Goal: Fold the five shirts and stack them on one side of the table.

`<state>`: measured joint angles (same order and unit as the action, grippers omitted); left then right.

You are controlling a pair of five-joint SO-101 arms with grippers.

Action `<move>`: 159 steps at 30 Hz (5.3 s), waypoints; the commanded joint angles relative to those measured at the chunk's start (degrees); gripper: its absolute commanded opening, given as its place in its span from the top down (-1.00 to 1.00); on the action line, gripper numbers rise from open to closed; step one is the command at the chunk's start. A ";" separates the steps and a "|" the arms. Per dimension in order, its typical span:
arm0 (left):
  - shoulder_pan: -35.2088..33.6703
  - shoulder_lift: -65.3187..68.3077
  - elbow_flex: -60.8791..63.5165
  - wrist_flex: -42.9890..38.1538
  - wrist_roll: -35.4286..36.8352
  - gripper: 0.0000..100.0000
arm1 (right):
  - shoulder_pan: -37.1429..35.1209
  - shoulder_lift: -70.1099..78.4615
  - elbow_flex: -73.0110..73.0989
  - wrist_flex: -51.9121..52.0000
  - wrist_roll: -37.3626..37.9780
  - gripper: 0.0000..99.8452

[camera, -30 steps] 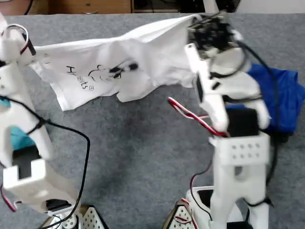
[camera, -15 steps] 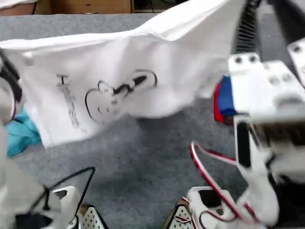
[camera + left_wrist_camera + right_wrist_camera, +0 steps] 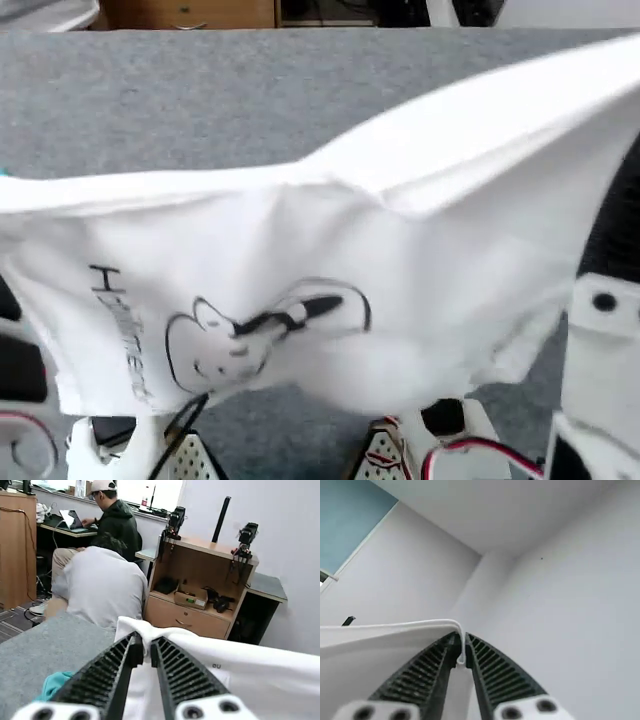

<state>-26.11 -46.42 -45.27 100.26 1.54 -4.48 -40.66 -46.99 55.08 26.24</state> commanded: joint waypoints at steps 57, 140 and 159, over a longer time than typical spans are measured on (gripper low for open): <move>-2.02 60.00 42.73 -37.36 0.35 0.56 | -20.35 70.46 23.16 17.67 2.02 0.76; 8.62 31.08 90.29 -26.37 -25.41 0.96 | -15.60 68.35 17.27 10.73 7.82 0.94; 8.26 9.19 95.56 -18.37 -27.52 0.96 | -19.12 120.22 -48.22 43.87 10.90 1.00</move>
<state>-18.02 -34.37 54.24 79.43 -26.86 -24.26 80.31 -91.74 95.78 35.30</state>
